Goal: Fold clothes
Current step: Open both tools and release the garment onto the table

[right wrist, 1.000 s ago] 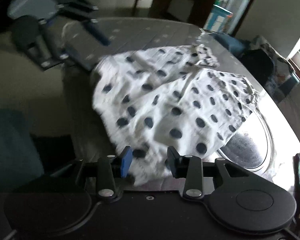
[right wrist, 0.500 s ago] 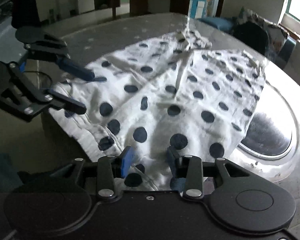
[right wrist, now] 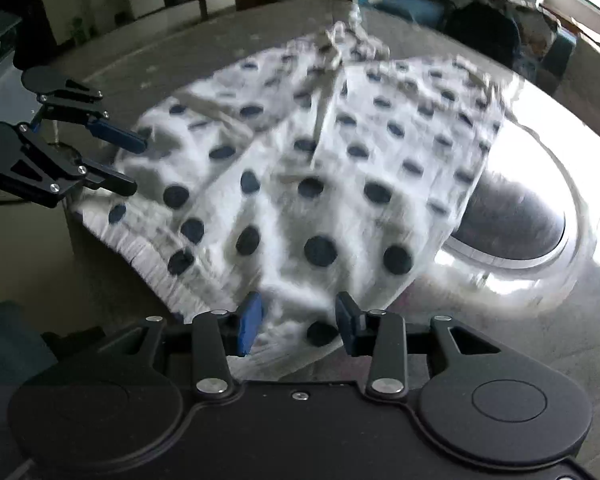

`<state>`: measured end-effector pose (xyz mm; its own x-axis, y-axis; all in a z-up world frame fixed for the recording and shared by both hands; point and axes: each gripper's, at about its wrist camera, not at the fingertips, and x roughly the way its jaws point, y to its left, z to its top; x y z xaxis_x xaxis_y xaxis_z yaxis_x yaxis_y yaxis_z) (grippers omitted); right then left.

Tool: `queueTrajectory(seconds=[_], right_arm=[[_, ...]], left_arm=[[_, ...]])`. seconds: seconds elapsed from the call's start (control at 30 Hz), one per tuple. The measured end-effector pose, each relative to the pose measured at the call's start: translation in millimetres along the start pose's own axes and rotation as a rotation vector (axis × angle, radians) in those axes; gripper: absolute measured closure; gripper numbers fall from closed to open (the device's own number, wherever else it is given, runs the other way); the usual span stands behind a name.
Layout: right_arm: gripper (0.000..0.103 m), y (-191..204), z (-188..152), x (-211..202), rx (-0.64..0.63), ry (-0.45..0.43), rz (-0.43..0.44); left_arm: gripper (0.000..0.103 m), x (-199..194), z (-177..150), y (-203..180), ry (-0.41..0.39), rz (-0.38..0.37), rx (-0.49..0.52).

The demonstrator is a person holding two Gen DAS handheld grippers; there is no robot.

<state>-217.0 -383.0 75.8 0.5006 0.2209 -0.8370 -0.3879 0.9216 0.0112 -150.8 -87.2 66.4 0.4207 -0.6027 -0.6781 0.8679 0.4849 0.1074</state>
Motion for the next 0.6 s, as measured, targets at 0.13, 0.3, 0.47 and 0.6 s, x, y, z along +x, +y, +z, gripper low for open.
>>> queueTrajectory(seconds=[0.13, 0.3, 0.47, 0.6], right_arm=[[0.06, -23.5, 22.8, -3.6, 0.015, -0.034, -0.05], [0.06, -68.9, 65.3, 7.1, 0.075, -0.087, -0.099], [0.06, -110.6, 100.9, 36.1, 0.132, -0.114, -0.165], [0.06, -138.1, 122.5, 61.9, 0.198, -0.138, -0.17]], left_arm=[[0.059, 4.0, 21.8, 23.2, -0.033, 0.047, -0.043], [0.059, 30.0, 50.3, 68.0, -0.044, 0.161, -0.172], [0.059, 65.3, 75.6, 125.8, -0.038, 0.242, -0.341], [0.058, 91.3, 92.4, 164.3, -0.044, 0.292, -0.415]])
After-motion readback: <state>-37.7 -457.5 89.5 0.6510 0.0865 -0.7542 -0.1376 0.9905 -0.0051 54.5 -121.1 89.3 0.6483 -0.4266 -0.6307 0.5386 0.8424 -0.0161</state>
